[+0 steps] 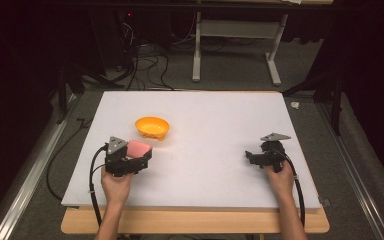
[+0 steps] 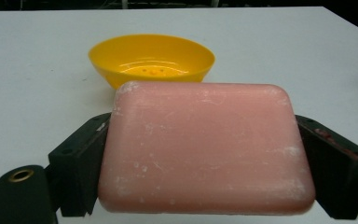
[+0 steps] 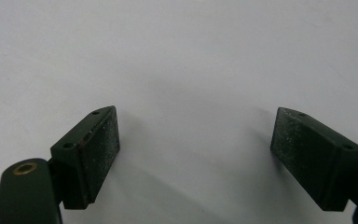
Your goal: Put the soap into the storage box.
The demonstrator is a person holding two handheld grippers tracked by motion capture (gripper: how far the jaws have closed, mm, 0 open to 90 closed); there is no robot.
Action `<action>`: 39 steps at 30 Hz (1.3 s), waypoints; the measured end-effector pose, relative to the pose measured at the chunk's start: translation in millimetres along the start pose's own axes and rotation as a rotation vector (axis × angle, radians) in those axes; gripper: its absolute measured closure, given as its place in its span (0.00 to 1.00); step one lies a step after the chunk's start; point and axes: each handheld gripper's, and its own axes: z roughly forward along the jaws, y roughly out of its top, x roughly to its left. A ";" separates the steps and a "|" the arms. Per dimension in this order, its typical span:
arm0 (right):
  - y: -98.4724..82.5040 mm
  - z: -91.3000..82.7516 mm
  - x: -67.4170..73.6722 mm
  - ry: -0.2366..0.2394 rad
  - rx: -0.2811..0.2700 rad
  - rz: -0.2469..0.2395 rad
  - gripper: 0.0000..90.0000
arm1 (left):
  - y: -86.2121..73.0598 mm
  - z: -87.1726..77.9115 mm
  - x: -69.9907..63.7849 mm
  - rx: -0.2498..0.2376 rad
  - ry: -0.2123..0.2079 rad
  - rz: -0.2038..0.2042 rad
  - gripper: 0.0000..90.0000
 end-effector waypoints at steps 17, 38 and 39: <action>0.0 0.3 -0.4 0.001 -0.001 0.002 0.18 | 18.4 6.8 6.5 -0.002 0.013 -0.006 0.16; -0.1 -0.1 0.2 -0.001 0.001 0.000 0.18 | 46.4 22.1 1.9 0.006 -0.019 0.007 0.16; -0.1 -0.1 -0.1 0.000 0.000 -0.001 0.18 | 48.1 23.3 1.4 0.004 -0.019 0.007 0.16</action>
